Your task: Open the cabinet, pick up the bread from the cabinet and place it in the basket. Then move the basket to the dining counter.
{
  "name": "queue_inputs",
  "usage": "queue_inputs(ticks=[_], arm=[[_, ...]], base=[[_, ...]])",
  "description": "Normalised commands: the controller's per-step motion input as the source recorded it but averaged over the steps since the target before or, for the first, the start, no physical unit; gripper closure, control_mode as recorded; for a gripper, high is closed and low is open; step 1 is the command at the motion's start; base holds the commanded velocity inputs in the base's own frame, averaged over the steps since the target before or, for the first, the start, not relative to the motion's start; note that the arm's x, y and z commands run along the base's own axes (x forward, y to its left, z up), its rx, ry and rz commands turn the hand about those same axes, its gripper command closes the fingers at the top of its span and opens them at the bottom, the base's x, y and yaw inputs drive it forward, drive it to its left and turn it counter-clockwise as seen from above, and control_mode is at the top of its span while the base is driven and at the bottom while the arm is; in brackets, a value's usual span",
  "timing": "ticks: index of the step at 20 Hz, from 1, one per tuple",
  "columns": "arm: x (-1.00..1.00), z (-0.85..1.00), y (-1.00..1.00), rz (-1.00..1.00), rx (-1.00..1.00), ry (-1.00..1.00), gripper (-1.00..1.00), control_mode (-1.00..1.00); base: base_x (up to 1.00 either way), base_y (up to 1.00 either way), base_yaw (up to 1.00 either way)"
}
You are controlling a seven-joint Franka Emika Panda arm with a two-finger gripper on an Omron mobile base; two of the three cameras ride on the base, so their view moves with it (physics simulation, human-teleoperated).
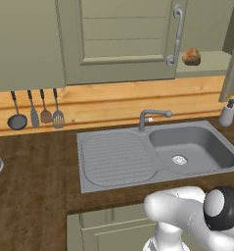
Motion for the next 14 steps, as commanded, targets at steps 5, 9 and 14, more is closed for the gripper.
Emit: queue_inputs(ticks=[5,9,14], arm=[[-0.77,0.00,-0.88,0.03,0.18,0.03,1.00,-1.00],[-0.79,0.00,-0.04,-0.10,0.00,0.01,-1.00,-1.00],[-0.83,0.00,-0.03,-0.13,0.00,0.05,-1.00,-1.00]], base=[[0.00,0.00,0.00],[0.00,0.00,0.00],[0.00,0.00,0.00]])
